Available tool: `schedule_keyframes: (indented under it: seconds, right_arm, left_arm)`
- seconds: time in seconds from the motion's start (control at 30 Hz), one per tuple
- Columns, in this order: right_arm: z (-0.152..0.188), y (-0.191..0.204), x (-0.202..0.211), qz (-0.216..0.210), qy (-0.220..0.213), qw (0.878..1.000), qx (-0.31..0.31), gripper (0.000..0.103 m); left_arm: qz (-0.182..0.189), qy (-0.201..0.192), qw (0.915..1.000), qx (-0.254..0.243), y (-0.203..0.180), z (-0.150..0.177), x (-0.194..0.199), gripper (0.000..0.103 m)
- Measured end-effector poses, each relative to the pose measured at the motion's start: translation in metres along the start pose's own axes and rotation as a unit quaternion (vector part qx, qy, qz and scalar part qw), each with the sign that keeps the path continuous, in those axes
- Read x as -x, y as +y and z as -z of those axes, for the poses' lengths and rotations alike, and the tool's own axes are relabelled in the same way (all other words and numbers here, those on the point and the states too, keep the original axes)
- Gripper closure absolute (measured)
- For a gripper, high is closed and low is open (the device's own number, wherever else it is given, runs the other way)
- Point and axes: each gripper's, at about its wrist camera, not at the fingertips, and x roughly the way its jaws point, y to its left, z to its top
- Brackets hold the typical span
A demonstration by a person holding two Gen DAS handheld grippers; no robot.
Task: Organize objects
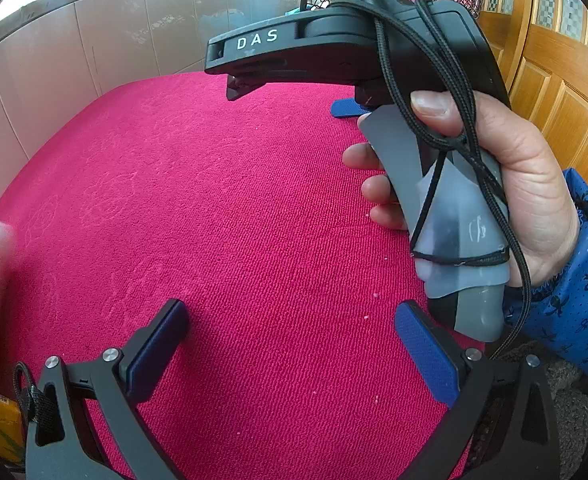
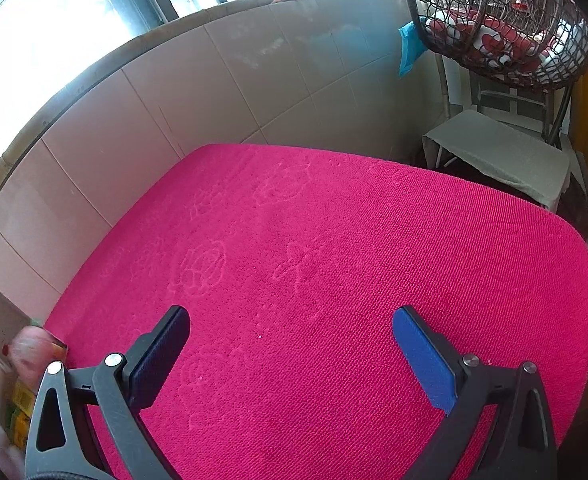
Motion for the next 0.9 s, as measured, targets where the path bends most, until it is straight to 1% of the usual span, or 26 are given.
schedule_keyframes:
  seconds: [0.23,0.27,0.3,0.6,0.77,0.9]
  right_arm:
    - [0.0,-0.002,0.001,-0.003,0.0,1.0,-0.004,0.0]
    - [0.0,-0.002,0.001,-0.004,0.0,1.0,-0.005,0.0]
    - [0.0,-0.005,-0.001,0.0,0.001,1.0,0.0,0.0]
    - [-0.002,-0.01,0.001,-0.017,-0.001,1.0,-0.013,0.0]
    - [-0.003,-0.011,0.001,-0.02,0.0,1.0,-0.017,0.0]
    - [-0.003,-0.011,0.001,-0.023,0.001,1.0,-0.021,0.0]
  left_arm:
    - [-0.001,0.0,1.0,0.0,-0.004,0.001,0.0,0.0]
    - [0.0,-0.001,1.0,0.001,0.004,0.003,0.002,0.0]
    - [0.0,-0.001,1.0,0.001,0.004,0.003,0.003,0.0]
    - [0.002,0.0,1.0,0.002,0.014,0.001,-0.002,0.0]
    - [0.002,0.0,1.0,0.001,0.003,0.006,0.0,0.0]
    - [0.002,0.0,1.0,0.001,0.0,-0.005,0.002,0.0]
